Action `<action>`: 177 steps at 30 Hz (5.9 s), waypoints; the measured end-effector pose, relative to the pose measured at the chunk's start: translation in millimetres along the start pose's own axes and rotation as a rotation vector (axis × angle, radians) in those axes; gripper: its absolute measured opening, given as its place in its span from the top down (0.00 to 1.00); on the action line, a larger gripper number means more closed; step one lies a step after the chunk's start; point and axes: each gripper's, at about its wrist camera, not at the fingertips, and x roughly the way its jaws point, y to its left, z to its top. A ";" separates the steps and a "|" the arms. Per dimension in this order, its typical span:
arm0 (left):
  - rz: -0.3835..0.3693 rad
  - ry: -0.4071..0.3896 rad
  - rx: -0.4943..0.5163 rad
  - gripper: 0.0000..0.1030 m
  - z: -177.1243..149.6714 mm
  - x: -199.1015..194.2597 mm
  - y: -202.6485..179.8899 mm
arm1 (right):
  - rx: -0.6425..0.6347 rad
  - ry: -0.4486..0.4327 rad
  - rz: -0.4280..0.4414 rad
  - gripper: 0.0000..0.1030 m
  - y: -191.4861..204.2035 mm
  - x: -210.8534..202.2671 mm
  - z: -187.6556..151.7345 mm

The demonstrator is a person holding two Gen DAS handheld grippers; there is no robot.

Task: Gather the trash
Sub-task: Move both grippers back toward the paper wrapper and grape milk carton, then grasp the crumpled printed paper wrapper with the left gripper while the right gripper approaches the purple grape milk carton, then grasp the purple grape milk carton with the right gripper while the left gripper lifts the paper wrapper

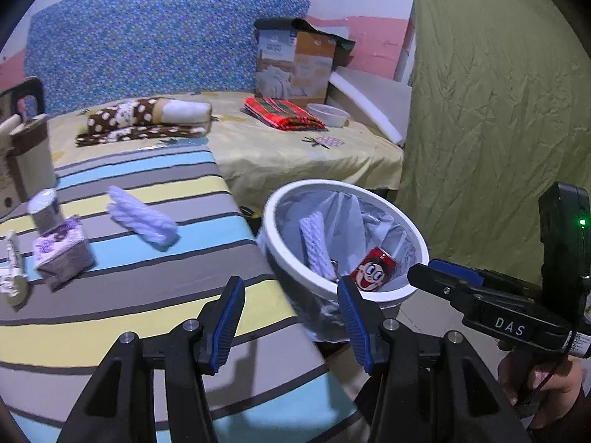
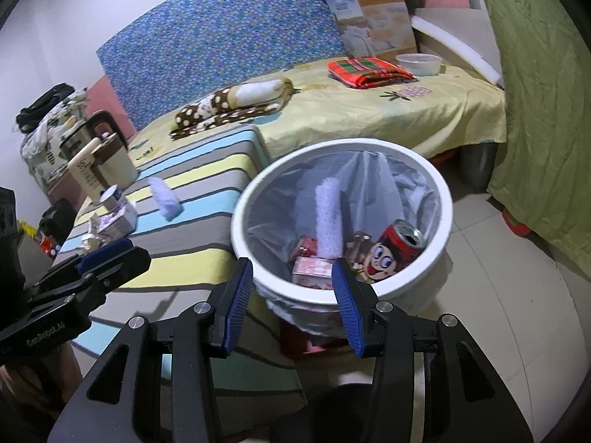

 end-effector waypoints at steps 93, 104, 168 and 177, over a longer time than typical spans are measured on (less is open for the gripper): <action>0.463 -0.020 -0.473 0.85 -40.4 -61.1 283.1 | -0.334 0.179 0.376 0.43 195.2 141.1 44.2; 0.494 -0.041 -0.485 0.85 -53.1 -91.0 291.0 | -0.397 0.267 0.493 0.43 221.2 121.9 8.6; 0.278 0.016 -0.253 0.91 -46.9 -67.7 166.4 | -0.299 0.089 0.279 0.45 145.5 49.9 -6.8; 0.227 0.104 -0.276 0.74 -60.3 -49.0 169.4 | -0.268 0.105 0.273 0.45 125.3 50.3 -12.7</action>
